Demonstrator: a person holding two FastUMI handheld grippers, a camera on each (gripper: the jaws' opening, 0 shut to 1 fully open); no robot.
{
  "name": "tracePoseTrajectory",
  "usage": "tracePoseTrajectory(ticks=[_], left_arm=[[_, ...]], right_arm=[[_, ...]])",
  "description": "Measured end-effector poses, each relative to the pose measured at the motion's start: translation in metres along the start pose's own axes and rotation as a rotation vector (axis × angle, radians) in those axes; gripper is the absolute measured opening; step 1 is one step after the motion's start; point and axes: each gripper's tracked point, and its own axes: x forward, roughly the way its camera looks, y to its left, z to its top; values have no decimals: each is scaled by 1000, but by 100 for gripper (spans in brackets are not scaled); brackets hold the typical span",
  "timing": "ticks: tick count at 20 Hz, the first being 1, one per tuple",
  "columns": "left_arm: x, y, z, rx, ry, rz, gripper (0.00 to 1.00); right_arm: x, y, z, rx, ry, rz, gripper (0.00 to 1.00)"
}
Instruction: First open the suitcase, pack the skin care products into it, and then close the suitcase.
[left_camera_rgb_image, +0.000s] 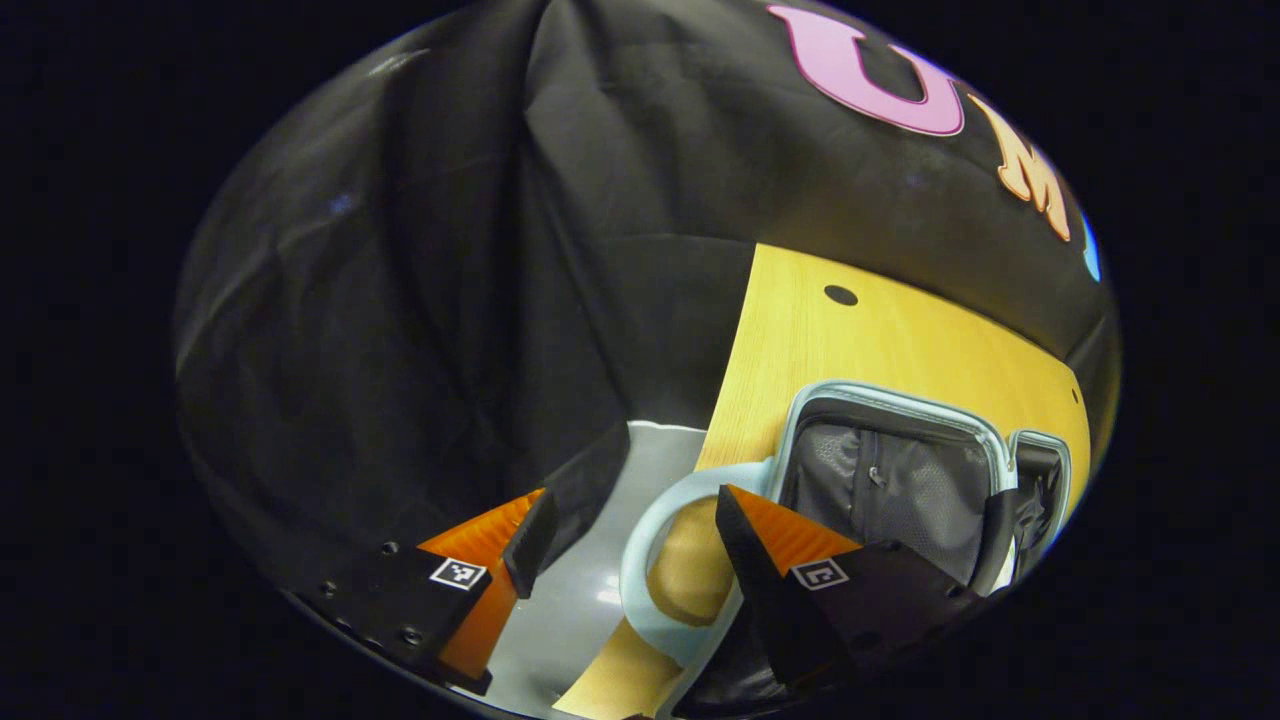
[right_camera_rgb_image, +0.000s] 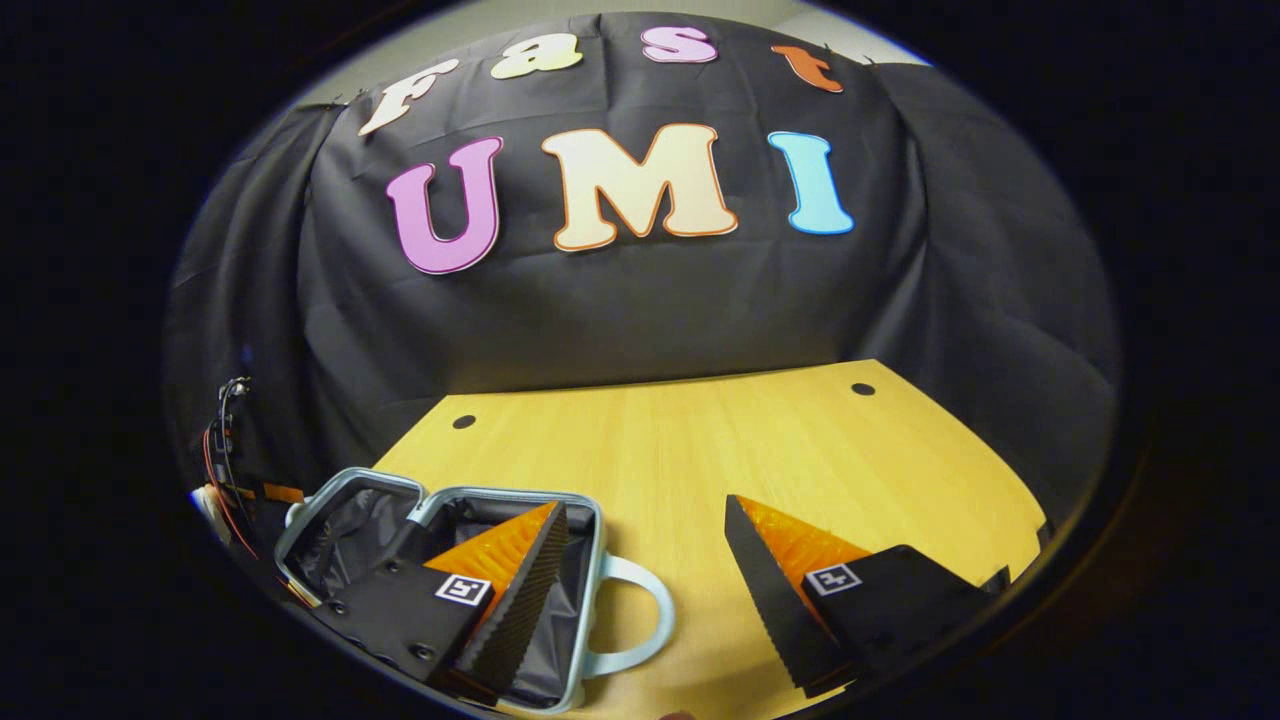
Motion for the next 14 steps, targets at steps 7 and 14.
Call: tracePoseTrajectory(ticks=[7,14], left_arm=[[-3,30,0,-60,151,-141,65],[10,34,-26,-18,225,-83,12]], right_arm=[[-15,-31,15,0,-28,-53,98],[-21,-41,26,-15,-62,-50,98]])
